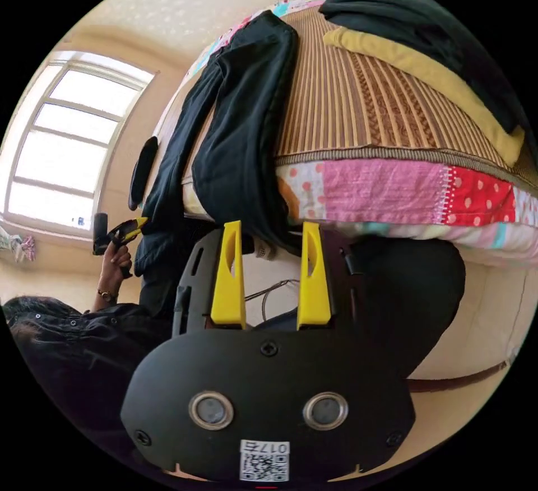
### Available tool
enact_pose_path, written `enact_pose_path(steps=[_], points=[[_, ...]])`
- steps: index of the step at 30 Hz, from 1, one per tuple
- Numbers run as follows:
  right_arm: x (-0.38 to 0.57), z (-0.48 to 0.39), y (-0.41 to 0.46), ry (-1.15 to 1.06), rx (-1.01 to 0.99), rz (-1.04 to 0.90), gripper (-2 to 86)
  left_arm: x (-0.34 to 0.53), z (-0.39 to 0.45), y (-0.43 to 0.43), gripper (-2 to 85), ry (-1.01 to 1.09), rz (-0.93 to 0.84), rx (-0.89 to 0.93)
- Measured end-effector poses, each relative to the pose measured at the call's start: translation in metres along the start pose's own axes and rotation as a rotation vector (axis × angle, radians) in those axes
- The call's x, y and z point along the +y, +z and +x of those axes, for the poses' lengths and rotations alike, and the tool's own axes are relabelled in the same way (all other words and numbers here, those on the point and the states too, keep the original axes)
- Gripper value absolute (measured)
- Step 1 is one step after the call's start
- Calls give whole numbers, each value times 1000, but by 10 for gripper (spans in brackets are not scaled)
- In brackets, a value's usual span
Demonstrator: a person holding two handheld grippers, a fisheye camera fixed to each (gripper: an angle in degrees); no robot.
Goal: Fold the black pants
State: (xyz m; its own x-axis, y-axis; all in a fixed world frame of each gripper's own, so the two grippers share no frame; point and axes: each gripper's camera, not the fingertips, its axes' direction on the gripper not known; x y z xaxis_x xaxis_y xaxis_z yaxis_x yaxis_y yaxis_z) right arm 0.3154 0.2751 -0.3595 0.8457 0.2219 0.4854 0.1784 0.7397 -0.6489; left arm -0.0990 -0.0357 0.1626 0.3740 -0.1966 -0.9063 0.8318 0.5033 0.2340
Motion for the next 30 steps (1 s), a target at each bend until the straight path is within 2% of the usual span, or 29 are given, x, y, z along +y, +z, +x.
enact_pose_path(steps=[3, 5, 7, 9, 11, 15, 17, 20, 22, 25, 28, 30], points=[[-5, 4, 15, 13, 6, -10, 97, 10, 30, -24, 95, 82, 102, -74], [-4, 7, 9, 23, -42, -24, 54, 11, 54, -30, 99, 166, 89, -72], [7, -3, -12, -41, -77, 1, 43, 7, 89, -32, 101, 284, 17, 12], [31, -43, -55, -234, 12, 108, 36, 3, 116, -29, 106, 344, -63, 88], [41, -70, -78, -349, 67, 136, 33, -1, 139, -24, 119, 371, -134, 144], [28, -116, -107, -481, -47, 206, 30, -27, 189, 6, 154, 402, -280, 253], [17, -134, -108, -547, -108, 208, 30, -46, 209, 32, 174, 415, -377, 220], [-1, -155, -101, -616, -210, 217, 31, -73, 225, 79, 181, 466, -469, 53], [-11, -160, -95, -632, -246, 207, 32, -80, 210, 113, 132, 454, -604, -3], [-28, -150, -83, -669, -252, 92, 37, -75, 180, 100, 52, 390, -516, 93], [-54, -108, -107, -710, -357, 84, 48, -74, 147, 77, 46, 275, -428, 155], [-111, -53, -141, -492, -315, 220, 91, -73, 134, 65, 45, 234, -385, 207]])
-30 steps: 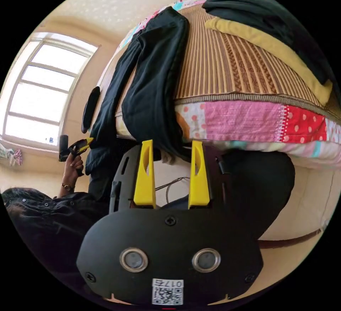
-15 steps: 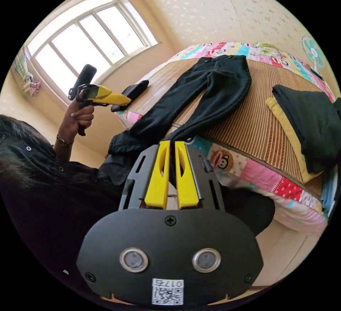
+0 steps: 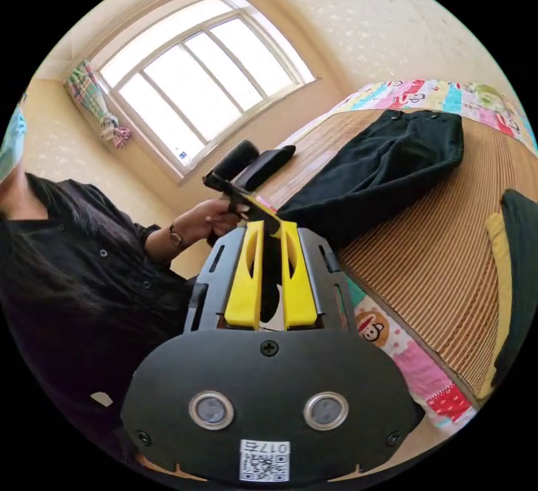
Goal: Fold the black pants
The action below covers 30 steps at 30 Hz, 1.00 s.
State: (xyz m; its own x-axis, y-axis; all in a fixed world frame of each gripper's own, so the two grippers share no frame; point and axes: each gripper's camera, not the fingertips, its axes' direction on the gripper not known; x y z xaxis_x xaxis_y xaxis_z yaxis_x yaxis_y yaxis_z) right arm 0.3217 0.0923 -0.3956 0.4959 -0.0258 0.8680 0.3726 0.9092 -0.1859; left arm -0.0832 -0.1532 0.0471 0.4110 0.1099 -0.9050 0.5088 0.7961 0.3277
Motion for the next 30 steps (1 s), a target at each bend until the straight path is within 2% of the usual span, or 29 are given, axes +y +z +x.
enact_pose_path(steps=[2, 5, 7, 9, 11, 14, 16, 18, 19, 21, 22, 24, 26, 30], points=[[-40, 64, -16, 206, 91, 63, 144, 6, -6, -11, 45, -24, 44, 52], [-115, 169, 12, 403, 151, 8, 196, 11, -9, -26, 45, -49, 99, 89], [-151, 223, 42, 494, 153, -11, 196, 14, -11, -34, 46, -68, 142, 136], [-187, 275, 75, 612, 149, 11, 139, 16, -17, -40, 44, -98, 162, 210], [-212, 282, 81, 667, 157, 115, 60, 22, -29, -53, 42, -153, 201, 335], [-280, 223, 95, 494, 174, 242, 51, 39, -51, -98, 41, -188, 334, 567], [-322, 185, 121, 410, 196, 232, 57, 58, -79, -135, 41, -228, 428, 722], [-371, 172, 181, 404, 162, 116, 79, 74, -108, -154, 46, -299, 463, 786], [-379, 176, 200, 409, 140, 68, 91, 87, -129, -165, 52, -362, 483, 762], [-389, 200, 269, 421, 66, -148, 124, 115, -159, -180, 69, -483, 533, 671], [-385, 203, 276, 417, 47, -178, 129, 135, -173, -189, 86, -537, 574, 610], [-355, 189, 266, 289, -51, -143, 133, 160, -185, -200, 119, -584, 616, 545], [-317, 173, 244, 218, -63, -132, 139, 177, -187, -207, 138, -576, 625, 471], [-187, 140, 196, 115, -29, -215, 134, 179, -168, -198, 155, -505, 503, 308]])
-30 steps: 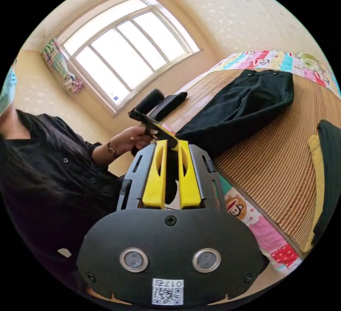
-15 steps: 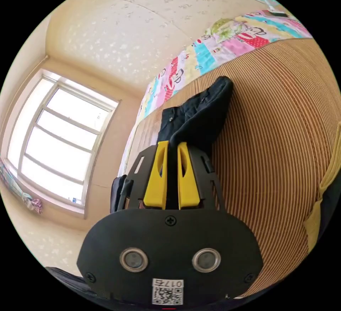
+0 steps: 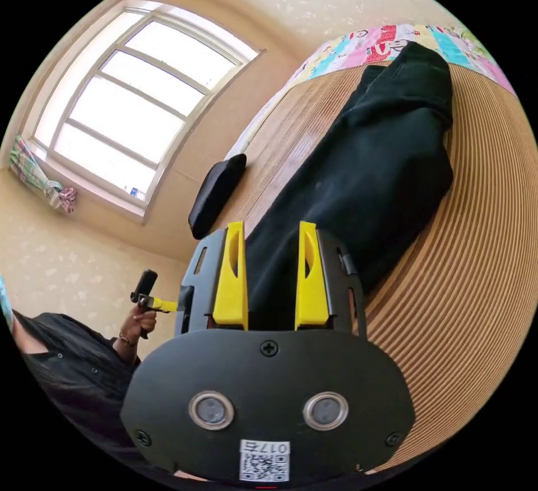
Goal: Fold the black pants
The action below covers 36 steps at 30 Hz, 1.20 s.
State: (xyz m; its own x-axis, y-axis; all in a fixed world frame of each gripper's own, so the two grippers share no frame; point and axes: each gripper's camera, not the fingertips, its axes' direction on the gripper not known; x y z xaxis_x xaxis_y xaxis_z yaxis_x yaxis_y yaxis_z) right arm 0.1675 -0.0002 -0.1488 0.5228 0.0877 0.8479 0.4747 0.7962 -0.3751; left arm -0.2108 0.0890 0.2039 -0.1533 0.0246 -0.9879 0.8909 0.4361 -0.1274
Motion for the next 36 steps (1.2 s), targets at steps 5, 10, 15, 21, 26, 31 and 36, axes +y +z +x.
enact_pose_path(steps=[5, 10, 15, 21, 26, 31, 36], points=[[140, -4, -6, -36, -41, -25, 128, 15, 20, 52, 161, 101, -117, -187], [183, 5, -14, 43, -159, 3, 137, 39, 48, 52, 138, 252, 1, -340], [181, 28, 21, 97, -138, -227, 150, 28, 37, 46, 158, 282, -20, -594], [175, 42, -12, 67, -361, -226, 40, 34, 17, 45, 43, 275, -164, -686], [166, 18, -97, -3, -717, -108, 26, 74, 25, 10, 3, 241, -341, -165], [178, -6, -137, -22, -773, -58, 20, 103, 4, -6, 23, 155, -584, -313], [193, 5, -112, 112, -651, -179, 17, 94, 5, -65, 64, 139, -356, -173]])
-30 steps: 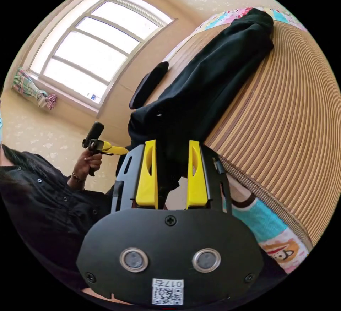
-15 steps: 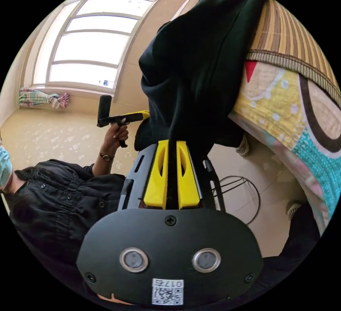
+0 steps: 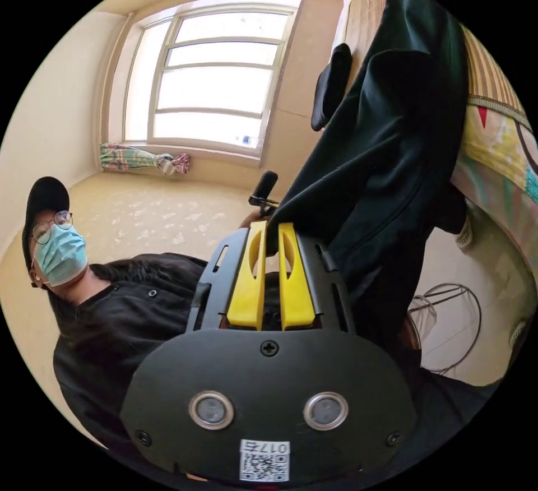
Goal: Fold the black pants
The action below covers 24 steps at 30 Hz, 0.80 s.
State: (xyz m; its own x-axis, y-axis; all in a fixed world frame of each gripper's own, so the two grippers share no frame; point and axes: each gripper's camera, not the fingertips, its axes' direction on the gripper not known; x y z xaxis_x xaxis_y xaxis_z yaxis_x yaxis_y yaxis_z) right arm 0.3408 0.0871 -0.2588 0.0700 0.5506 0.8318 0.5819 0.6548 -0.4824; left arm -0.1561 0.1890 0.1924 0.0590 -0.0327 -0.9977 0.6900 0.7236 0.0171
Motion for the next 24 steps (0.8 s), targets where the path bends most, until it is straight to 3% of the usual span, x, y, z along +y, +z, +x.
enact_pose_path(steps=[3, 5, 7, 8, 10, 13, 14, 18, 20, 22, 24], points=[[-3, -3, -1, -31, -172, 39, 16, -4, 22, -16, 131, 105, 90, 65], [-7, -4, -7, -48, -334, 91, 16, -17, 29, -1, 175, 127, 45, 139], [-11, -9, -14, -89, -451, 141, 16, -33, 32, 33, 188, 148, -34, 341], [-13, -14, -16, -127, -465, 147, 16, -36, 32, 42, 185, 151, -47, 414], [-13, -22, -17, -152, -418, 123, 16, -40, 27, 67, 121, 159, -35, 751], [0, -34, -18, -172, -291, 93, 15, -32, 19, 65, 62, 184, 93, 1007], [6, -39, -17, -180, -250, 86, 15, -30, 21, 62, 53, 203, 85, 989], [17, -57, 14, -250, -49, -91, 18, -9, 38, 34, 41, 352, -22, 599], [17, -47, 40, -210, 83, -221, 23, -2, 24, 32, 43, 230, -88, 343], [13, -21, 65, -120, 197, -370, 27, 2, -13, 33, 50, -51, -135, 1], [8, 10, 72, -42, 240, -392, 33, 8, -30, 27, 52, -131, -84, -44]])
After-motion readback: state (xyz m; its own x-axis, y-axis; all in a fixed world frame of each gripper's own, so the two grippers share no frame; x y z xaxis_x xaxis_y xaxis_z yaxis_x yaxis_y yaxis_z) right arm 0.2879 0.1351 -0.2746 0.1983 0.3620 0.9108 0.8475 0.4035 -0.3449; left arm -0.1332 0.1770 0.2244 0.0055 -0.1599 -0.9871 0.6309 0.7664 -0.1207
